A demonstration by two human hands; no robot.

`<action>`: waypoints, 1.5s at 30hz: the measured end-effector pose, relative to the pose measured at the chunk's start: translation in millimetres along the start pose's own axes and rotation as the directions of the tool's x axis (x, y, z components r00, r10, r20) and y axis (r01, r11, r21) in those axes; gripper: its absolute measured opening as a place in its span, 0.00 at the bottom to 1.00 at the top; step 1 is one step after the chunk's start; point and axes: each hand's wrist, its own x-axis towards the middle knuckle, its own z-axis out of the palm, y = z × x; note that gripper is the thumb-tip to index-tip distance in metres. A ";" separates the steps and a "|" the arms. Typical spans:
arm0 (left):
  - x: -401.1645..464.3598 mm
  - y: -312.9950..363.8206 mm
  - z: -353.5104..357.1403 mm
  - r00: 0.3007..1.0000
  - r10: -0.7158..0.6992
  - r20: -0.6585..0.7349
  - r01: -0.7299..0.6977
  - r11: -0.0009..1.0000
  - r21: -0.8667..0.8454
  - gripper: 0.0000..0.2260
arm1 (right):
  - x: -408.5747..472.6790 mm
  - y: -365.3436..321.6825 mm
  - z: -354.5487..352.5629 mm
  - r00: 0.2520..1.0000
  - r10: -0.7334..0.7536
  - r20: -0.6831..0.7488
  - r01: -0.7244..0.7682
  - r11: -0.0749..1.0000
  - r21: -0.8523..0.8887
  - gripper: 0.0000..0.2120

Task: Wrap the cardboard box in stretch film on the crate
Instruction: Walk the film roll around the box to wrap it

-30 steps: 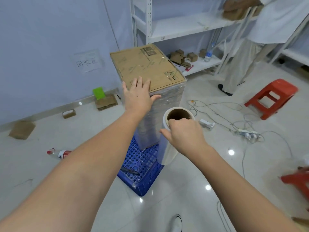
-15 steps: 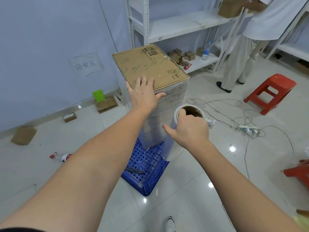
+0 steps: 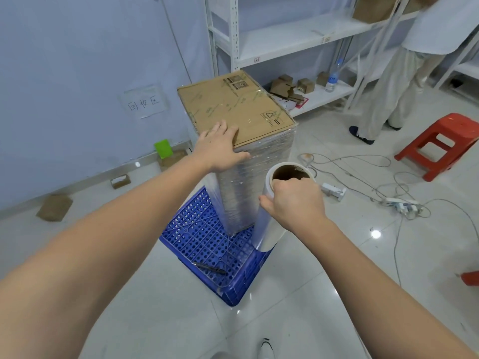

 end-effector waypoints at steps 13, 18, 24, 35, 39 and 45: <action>17.6 -40.7 14.8 0.909 0.398 -0.126 -0.383 0.915 0.125 0.29 | 3.2 -26.0 -4.0 0.984 0.159 0.076 -0.159 0.987 -0.002 0.19; 23.6 -41.1 21.7 0.909 0.397 -0.124 -0.378 0.913 0.155 0.28 | 17.0 -34.8 -1.3 0.967 0.256 0.014 -0.255 0.964 -0.071 0.30; 25.6 -38.2 21.1 0.909 0.395 -0.134 -0.378 0.915 0.141 0.28 | 0.6 -44.4 11.4 0.952 0.260 -0.162 -0.269 0.963 -0.032 0.30; 29.3 -23.5 17.8 0.930 0.345 -0.124 -0.334 0.937 0.106 0.26 | -58.1 -48.2 15.9 0.927 0.052 -0.371 -0.035 0.998 0.052 0.25; 26.4 -22.2 18.7 0.934 0.330 -0.135 -0.320 0.943 0.092 0.26 | -66.3 -53.6 14.3 0.916 -0.196 -0.350 0.214 0.977 0.012 0.24; 25.0 -23.0 18.5 0.936 0.322 -0.141 -0.312 0.946 0.085 0.25 | -54.9 -78.0 10.9 0.914 -0.317 -0.253 0.341 0.939 0.055 0.22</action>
